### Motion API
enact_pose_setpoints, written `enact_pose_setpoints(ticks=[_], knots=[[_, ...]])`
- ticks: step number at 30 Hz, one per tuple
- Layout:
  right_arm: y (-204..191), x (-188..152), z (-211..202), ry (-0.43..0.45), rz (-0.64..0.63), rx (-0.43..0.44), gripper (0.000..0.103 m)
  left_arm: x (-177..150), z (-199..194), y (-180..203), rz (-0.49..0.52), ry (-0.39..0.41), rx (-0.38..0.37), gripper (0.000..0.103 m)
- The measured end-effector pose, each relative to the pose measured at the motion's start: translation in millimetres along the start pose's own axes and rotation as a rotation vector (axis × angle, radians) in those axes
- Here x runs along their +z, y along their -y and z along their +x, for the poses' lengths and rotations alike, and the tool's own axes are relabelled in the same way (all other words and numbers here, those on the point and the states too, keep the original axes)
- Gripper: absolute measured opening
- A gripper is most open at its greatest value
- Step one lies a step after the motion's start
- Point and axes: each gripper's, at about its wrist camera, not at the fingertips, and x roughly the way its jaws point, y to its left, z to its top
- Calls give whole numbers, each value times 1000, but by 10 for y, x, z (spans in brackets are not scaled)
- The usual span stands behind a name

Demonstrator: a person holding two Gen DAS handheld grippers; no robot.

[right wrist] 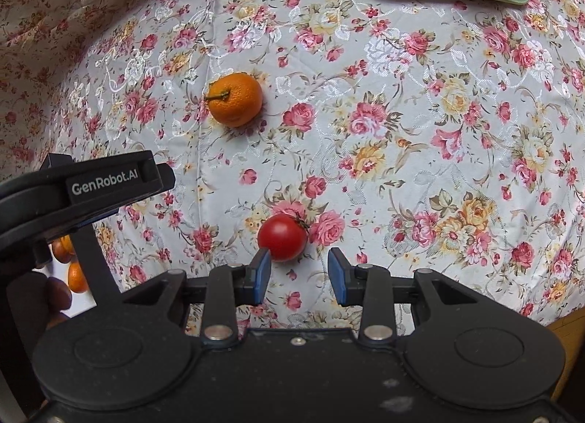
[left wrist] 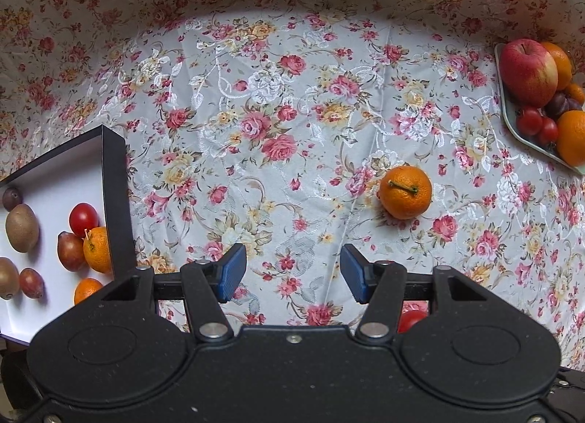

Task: Organize fruits
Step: 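Close the right gripper on the cherry tomato while the left tool approaches the mandarin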

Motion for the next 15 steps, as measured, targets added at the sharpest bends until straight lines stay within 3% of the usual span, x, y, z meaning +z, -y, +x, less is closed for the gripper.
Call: enact_pose_setpoints(ticks=[15], knots=[[-306,97,404,-37,-50,-84,38,107,-8,-205,-29,6,-19,61]])
